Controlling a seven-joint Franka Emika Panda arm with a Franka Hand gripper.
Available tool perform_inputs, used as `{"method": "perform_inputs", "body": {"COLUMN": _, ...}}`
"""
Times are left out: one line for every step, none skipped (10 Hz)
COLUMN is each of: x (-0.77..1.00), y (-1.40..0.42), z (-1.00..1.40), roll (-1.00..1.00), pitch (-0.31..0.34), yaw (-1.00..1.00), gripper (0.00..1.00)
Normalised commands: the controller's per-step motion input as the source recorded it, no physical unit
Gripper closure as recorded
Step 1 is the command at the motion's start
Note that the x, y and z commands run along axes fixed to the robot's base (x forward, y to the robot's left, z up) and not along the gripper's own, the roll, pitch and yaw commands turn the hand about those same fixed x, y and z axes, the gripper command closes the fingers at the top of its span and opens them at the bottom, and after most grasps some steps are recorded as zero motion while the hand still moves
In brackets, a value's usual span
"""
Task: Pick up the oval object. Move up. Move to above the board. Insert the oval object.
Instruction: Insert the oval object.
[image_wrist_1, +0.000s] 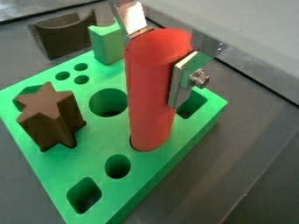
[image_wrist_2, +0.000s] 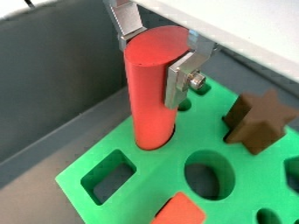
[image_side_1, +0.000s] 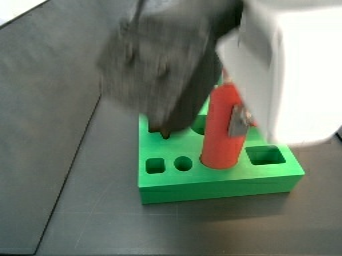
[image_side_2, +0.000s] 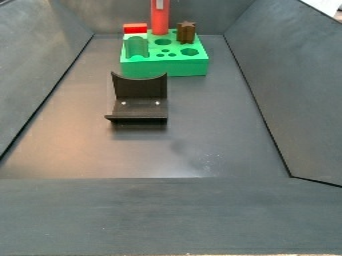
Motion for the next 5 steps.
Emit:
{"method": "perform_inputs", "body": {"x": 0.83, "y": -0.09, "z": -0.33, "roll": 0.50, "pitch": 0.003, "yaw": -0.05, "gripper": 1.00}}
{"method": "perform_inputs", "body": {"x": 0.87, "y": -0.23, "z": -0.51, "roll": 0.41, "pitch": 0.000, "yaw": -0.02, "gripper": 1.00}}
{"method": "perform_inputs", "body": {"x": 0.52, "y": -0.21, "z": -0.43, "roll": 0.39, "pitch": 0.116, "yaw": 0.00, "gripper": 1.00}}
{"method": "perform_inputs", "body": {"x": 0.00, "y": 0.00, "z": 0.00, "roll": 0.01, "pitch": 0.006, "yaw": 0.00, "gripper": 1.00}}
{"method": "perform_inputs", "body": {"x": 0.00, "y": 0.00, "z": 0.00, "roll": 0.00, "pitch": 0.000, "yaw": 0.00, "gripper": 1.00}}
